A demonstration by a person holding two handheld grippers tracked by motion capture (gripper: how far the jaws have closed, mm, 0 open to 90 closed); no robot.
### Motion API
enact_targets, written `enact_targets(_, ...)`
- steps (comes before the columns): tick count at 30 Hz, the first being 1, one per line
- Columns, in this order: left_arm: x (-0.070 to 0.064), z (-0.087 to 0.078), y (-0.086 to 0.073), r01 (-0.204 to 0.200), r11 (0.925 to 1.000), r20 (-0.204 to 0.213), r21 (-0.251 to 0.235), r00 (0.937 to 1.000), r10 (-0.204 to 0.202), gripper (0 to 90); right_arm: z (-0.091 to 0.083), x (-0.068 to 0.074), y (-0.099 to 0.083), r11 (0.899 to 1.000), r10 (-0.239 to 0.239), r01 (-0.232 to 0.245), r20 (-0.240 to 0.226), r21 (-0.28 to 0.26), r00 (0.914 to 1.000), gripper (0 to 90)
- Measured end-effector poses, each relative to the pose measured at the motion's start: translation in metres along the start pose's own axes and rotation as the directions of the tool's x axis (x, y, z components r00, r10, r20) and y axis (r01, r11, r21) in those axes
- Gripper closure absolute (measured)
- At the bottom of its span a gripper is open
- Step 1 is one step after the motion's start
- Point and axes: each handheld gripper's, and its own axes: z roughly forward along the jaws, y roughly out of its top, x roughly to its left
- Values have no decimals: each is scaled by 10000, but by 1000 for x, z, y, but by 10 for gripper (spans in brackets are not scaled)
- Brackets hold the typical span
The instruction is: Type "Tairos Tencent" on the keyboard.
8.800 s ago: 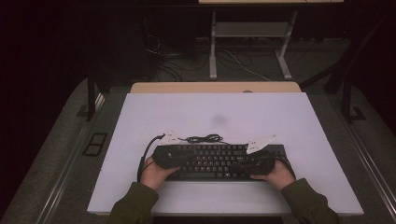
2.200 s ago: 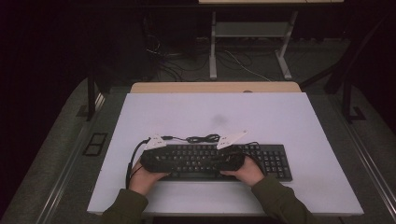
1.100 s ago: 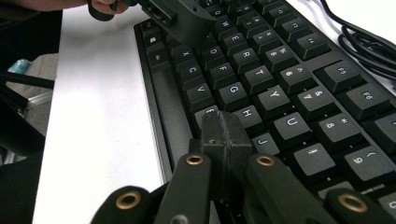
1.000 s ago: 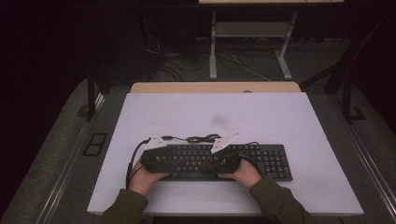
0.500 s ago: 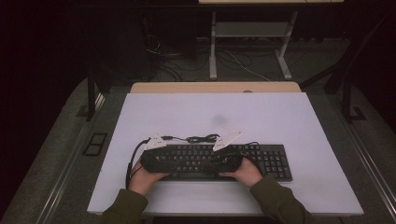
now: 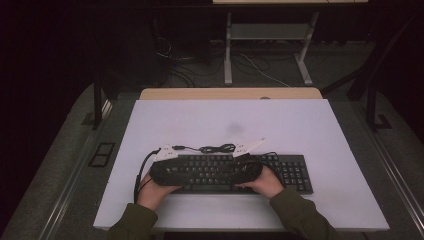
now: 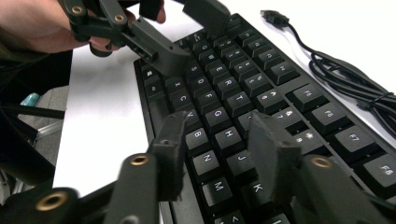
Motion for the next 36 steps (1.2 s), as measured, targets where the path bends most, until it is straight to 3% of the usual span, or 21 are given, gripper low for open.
enact_targets(11,-4,-4,0,-152,9999,270,-44,9995,153,474,-4,-6,-1,9987,178,-161,369,-475,9992,358)
enact_targets(23,-11,-4,1,-506,9985,1221,219,9914,476,889,-10,-12,-1,9958,380,-306,844,-868,9957,272)
enact_targets(36,-12,2,-3,-525,9972,1484,529,9879,441,889,-11,-15,-2,9950,412,-310,1072,-950,9934,202)
